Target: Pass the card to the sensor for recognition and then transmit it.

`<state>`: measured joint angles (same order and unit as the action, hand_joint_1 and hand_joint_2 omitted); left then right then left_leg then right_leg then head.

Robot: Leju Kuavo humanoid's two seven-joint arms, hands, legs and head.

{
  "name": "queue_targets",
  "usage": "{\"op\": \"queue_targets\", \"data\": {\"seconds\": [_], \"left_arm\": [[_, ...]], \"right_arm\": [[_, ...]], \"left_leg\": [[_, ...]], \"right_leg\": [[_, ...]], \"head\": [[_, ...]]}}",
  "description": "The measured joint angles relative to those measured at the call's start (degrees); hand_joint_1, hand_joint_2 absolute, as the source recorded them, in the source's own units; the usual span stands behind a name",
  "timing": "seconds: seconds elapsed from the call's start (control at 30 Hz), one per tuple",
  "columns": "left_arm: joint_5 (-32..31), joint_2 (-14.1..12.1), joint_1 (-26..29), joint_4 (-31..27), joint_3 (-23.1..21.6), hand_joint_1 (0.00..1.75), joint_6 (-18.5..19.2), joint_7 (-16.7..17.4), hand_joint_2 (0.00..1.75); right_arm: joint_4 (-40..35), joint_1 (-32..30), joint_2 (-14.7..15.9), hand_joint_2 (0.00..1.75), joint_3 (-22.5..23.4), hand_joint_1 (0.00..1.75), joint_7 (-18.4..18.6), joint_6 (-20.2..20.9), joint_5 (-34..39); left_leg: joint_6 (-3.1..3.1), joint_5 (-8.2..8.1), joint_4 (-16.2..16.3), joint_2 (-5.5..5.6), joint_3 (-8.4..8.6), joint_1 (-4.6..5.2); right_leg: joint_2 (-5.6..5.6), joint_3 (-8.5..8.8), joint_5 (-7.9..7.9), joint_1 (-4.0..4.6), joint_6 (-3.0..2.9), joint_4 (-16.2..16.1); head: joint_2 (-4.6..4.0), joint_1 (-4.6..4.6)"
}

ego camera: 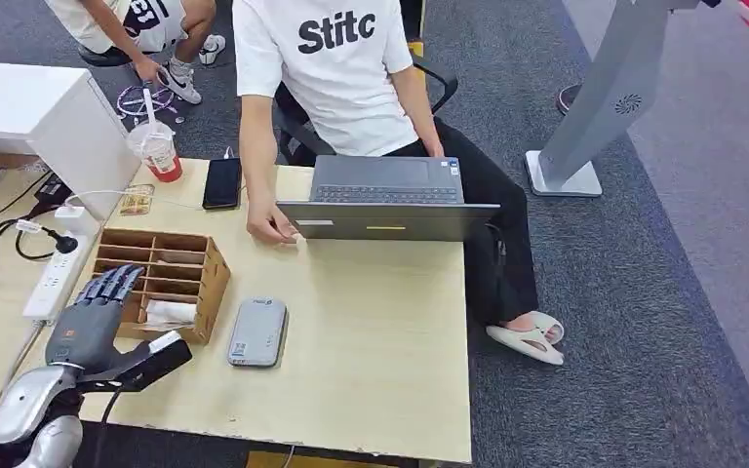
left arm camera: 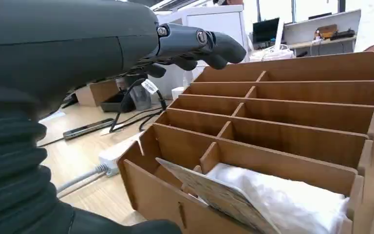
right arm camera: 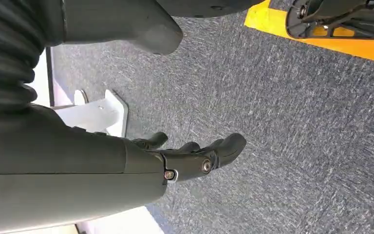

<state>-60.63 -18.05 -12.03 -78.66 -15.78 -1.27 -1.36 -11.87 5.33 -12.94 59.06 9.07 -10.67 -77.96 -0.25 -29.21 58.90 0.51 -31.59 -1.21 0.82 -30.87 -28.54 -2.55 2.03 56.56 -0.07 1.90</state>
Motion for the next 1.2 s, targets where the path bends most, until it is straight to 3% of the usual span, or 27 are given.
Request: {"op": "queue_targets", "data": {"seconds": [0.03, 0.07, 0.13, 0.17, 0.2, 0.23, 1.2], "left_arm": [[0.00, 0.11, -0.18, 0.28, -0.11, 0.44, 0.00, 0.00, 1.75], [0.00, 0.17, -0.25, 0.44, -0.20, 0.44, 0.00, 0.00, 1.75], [0.00, 0.31, -0.42, 0.72, -0.35, 0.61, 0.00, 0.00, 1.75], [0.02, 0.46, -0.64, 1.11, -0.57, 1.08, -0.02, -0.24, 1.75], [0.02, 0.52, -0.73, 1.27, -0.70, 1.26, -0.02, -0.37, 1.75], [0.02, 0.61, -0.86, 1.46, -1.00, 1.57, -0.04, -0.59, 1.75], [0.33, 0.72, -1.16, 1.75, -2.73, 1.69, -0.04, -0.74, 1.75]], "right_arm": [[0.00, 0.01, 0.00, 1.75, 0.00, 0.00, 0.00, -0.02, -0.02], [0.00, 0.00, 0.00, 1.75, 0.00, 0.00, 0.00, -0.04, -0.02], [0.00, 0.00, 0.00, 1.75, 0.00, 0.00, 0.02, -0.07, -0.04], [0.00, 0.00, 0.00, 1.75, 0.00, 0.00, 0.15, -0.07, -0.04], [0.00, 0.00, 0.00, 1.75, 0.00, 0.00, 0.15, -0.09, -0.04], [0.00, 0.00, 0.00, 1.75, 0.00, 0.00, 0.17, -0.13, -0.04], [0.00, -0.01, 0.00, 1.75, 0.00, 0.00, 0.20, -0.07, 0.02]], "left_leg": [[0.00, 0.00, 0.00, 0.00, 0.00, 0.00], [0.00, 0.00, 0.00, 0.00, 0.00, 0.00], [0.00, 0.00, 0.00, 0.00, 0.00, 0.00], [0.00, 0.00, 0.00, 0.00, 0.00, 0.00], [0.00, 0.00, 0.00, 0.00, 0.00, 0.00], [0.00, 0.00, 0.00, 0.00, 0.00, 0.00], [0.00, 0.00, 0.00, 0.00, 0.00, 0.00]], "right_leg": [[0.00, 0.00, 0.00, 0.00, 0.00, 0.00], [0.00, 0.00, 0.00, 0.00, 0.00, 0.00], [0.00, 0.00, 0.00, 0.00, 0.00, 0.00], [0.00, 0.00, 0.00, 0.00, 0.00, 0.00], [0.00, 0.00, 0.00, 0.00, 0.00, 0.00], [0.00, 0.00, 0.00, 0.00, 0.00, 0.00], [0.00, 0.01, 0.00, 0.00, 0.00, 0.01]], "head": [[0.00, 0.00], [0.00, -0.02], [0.00, 0.00], [0.00, 0.00], [0.00, 0.00], [0.00, 0.00], [0.00, 0.00]]}}
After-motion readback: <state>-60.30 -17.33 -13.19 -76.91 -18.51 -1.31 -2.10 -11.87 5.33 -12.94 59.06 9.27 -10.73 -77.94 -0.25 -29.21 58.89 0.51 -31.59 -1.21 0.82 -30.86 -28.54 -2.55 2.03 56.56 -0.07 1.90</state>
